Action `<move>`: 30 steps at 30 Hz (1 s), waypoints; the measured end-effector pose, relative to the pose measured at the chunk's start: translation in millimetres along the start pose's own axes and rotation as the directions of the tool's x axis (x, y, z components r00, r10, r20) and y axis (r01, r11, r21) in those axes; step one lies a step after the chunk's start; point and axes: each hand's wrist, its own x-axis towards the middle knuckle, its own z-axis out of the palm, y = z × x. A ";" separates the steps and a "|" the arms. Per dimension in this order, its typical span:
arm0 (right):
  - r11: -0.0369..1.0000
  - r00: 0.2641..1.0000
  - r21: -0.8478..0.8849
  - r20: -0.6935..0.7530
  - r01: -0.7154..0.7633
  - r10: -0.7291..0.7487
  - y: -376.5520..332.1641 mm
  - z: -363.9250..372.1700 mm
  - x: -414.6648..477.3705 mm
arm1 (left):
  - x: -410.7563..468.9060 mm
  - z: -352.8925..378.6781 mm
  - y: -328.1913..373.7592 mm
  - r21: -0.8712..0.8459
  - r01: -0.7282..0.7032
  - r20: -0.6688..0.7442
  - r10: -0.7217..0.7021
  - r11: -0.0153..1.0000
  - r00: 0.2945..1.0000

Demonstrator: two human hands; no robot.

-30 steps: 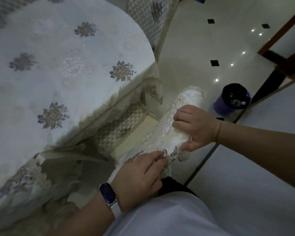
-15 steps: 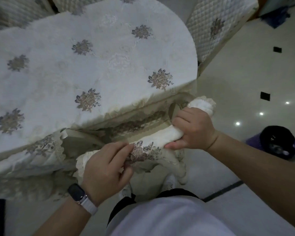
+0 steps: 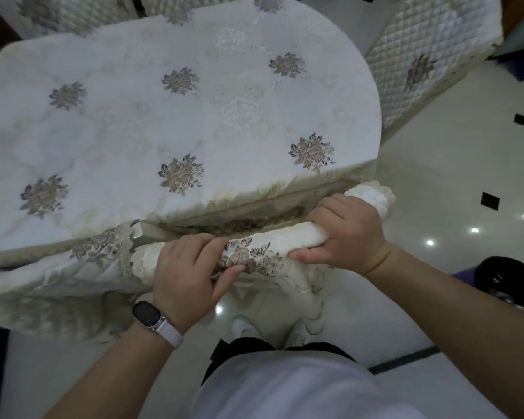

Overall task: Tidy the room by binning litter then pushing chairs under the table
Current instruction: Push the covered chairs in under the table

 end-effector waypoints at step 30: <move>0.995 0.995 0.052 -0.062 0.082 -0.078 7.7 13.7 24.0 | -5.9 2.5 9.2 0.048 0.239 -0.057 -0.237 0.970 0.970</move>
